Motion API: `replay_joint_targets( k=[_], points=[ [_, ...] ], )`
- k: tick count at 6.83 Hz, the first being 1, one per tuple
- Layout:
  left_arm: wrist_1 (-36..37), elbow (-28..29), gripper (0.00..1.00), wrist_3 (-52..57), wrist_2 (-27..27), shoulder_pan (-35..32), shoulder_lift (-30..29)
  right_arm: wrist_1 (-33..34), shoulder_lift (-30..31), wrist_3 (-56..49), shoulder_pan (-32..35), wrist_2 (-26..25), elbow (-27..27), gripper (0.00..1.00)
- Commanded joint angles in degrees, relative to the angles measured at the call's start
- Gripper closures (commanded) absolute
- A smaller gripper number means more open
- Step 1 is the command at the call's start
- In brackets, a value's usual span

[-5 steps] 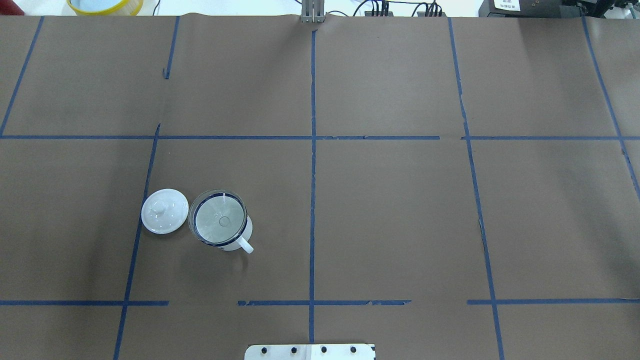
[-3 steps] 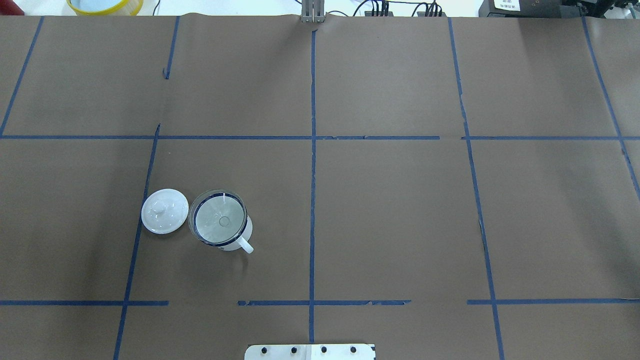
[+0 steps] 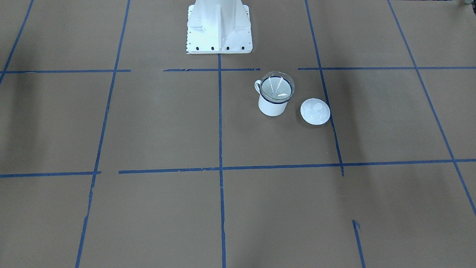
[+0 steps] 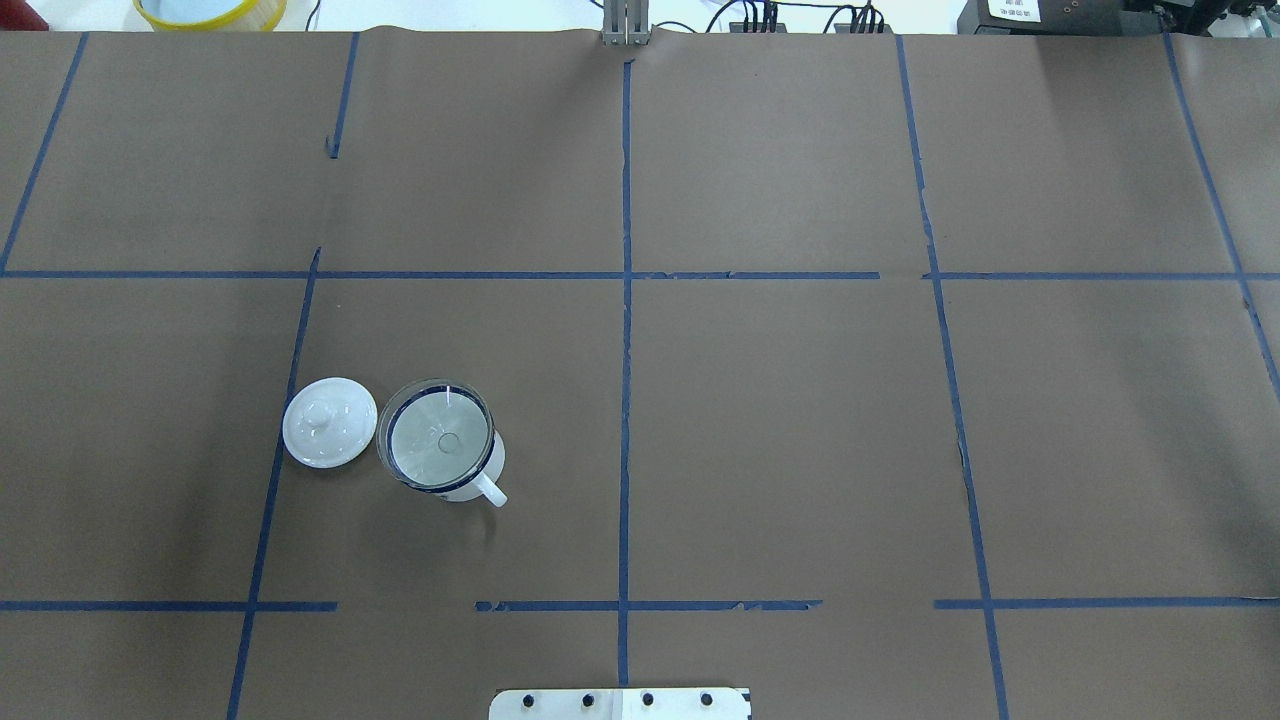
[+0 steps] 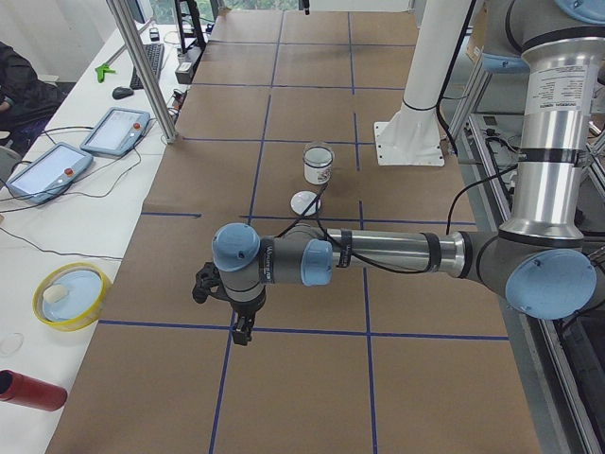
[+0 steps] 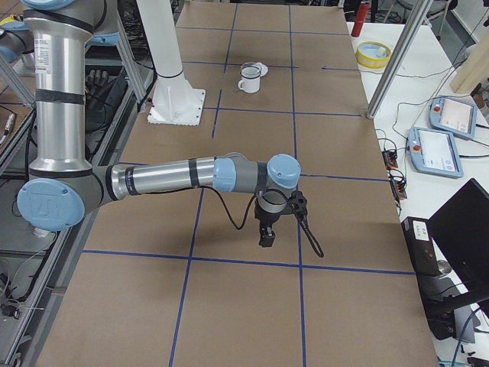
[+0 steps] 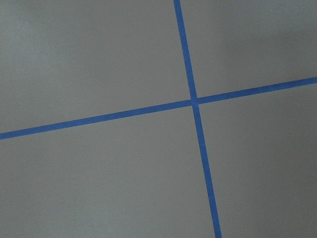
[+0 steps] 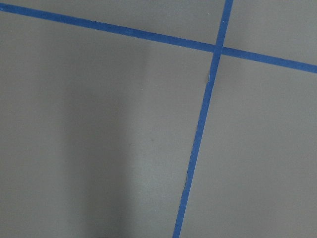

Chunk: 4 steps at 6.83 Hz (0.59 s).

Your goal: Remove funnel from cup

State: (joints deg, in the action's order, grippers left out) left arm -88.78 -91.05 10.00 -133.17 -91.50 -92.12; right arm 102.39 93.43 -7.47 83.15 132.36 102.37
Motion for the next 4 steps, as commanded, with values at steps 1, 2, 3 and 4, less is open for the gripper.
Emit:
replay_joint_targets(
  k=[1, 2, 3, 4],
  points=[
    [12.1, -5.7, 0.0, -2.1, 1.0, 0.0, -7.1, 0.0, 0.0, 0.0, 0.0, 0.0, 0.0, 0.0],
    [16.1, -13.1, 0.0, -13.3, 3.2, 1.1, -10.2, 0.0, 0.0, 0.0, 0.0, 0.0, 0.0, 0.0],
    [16.4, -20.4, 0.0, -23.1, 3.4, 7.1, -10.4, 0.0, 0.0, 0.0, 0.0, 0.0, 0.0, 0.0],
    [16.4, -26.7, 0.0, -31.4, 3.3, 12.6, -10.5, 0.1, 0.0, 0.0, 0.0, 0.0, 0.0, 0.0]
  ],
)
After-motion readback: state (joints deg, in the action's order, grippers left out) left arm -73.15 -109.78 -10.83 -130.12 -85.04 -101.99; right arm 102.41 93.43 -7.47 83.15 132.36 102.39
